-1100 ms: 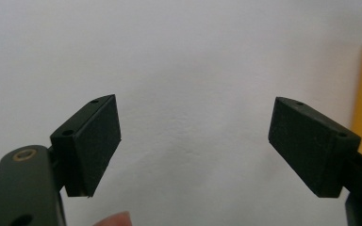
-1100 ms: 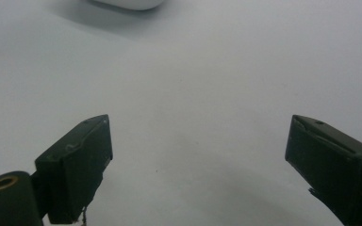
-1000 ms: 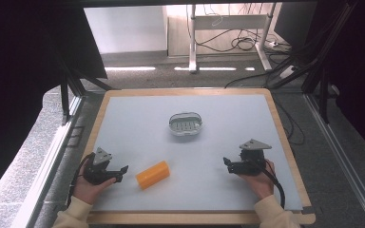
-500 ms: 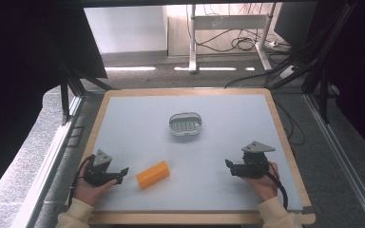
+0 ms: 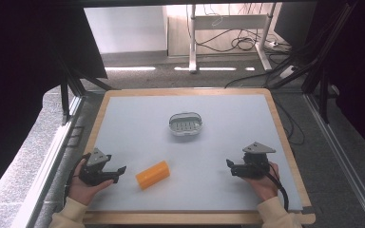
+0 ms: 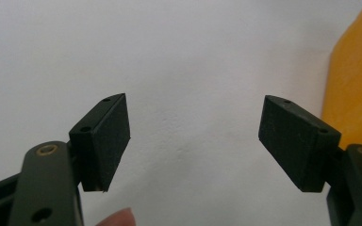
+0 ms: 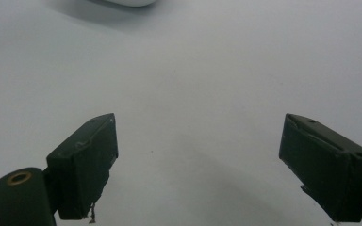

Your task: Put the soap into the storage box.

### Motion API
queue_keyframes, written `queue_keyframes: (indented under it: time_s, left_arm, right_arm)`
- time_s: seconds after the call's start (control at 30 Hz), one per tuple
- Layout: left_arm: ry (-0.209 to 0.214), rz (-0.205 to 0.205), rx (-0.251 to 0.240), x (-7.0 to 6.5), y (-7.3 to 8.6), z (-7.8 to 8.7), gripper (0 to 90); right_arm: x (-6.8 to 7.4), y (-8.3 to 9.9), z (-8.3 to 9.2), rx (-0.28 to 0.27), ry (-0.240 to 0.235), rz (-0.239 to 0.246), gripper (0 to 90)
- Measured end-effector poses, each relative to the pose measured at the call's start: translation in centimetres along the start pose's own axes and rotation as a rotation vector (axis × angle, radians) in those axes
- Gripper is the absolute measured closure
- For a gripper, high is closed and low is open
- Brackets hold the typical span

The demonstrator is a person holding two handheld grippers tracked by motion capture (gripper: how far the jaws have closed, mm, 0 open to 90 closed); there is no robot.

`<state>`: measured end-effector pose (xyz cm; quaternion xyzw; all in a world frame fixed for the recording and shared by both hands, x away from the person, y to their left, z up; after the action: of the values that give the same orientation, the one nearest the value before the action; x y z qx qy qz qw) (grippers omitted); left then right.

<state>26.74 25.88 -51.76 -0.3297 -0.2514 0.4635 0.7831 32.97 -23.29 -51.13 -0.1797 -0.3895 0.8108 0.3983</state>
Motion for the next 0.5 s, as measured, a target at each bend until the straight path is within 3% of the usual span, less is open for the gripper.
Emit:
queue_keyframes:
  time_s: [0.17,0.27,0.33,0.4,0.5]
  left_arm:
    - [-0.014,-0.010,-0.010,-0.2,-0.4,0.4,25.7]
    - [0.000,-0.020,-0.004,-0.3,-0.7,0.5,25.8]
    - [0.052,0.005,0.044,-0.4,-1.0,0.6,29.6]
    - [0.080,-0.003,0.054,-0.6,-1.2,0.8,31.7]
    - [0.063,-0.026,0.053,-0.8,-1.4,1.2,33.8]
  right_arm:
    - [0.1,0.1,0.1,-0.002,0.004,-0.001,12.1]
    - [0.2,0.3,0.1,0.008,0.005,-0.009,12.1]
    - [0.3,0.3,0.0,0.012,0.003,-0.010,12.1]
    - [0.2,0.2,0.1,0.008,-0.005,-0.005,11.6]
    - [0.1,0.4,-0.1,0.019,-0.012,-0.004,11.1]
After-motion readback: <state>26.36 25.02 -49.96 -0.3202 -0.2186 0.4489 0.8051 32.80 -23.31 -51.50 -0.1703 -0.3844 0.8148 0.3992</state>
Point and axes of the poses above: each handheld gripper's, and its own axes: z roughly backward along the jaws, y roughly out of its underside, x roughly to its left, the point moved 1 cm from there along -z, roughly forward along the jaws, and after that the axes turned 7 degrees about -y, right-handed, at the moved point
